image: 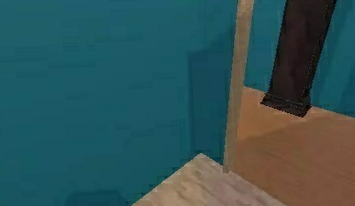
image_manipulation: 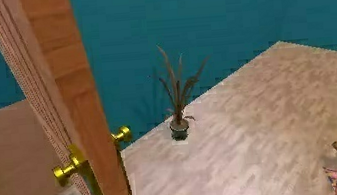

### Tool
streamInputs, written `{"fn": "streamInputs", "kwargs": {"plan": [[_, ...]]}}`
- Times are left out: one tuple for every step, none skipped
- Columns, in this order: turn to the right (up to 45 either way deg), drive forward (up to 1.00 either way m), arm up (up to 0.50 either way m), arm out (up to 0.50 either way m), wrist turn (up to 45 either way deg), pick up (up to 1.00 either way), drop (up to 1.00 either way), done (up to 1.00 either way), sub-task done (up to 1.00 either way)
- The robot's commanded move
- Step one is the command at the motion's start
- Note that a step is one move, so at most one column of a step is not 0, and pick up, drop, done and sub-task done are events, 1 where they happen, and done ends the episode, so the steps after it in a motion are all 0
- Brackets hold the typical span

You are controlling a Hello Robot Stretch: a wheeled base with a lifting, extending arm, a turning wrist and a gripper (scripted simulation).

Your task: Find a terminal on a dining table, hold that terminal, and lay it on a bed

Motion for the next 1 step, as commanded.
{"fn": "streamInputs", "kwargs": {"plan": [[0.0, 0.4, 0.0, 0.0, 0.0, 0.0, 0.0, 0.0, 0.0]]}}
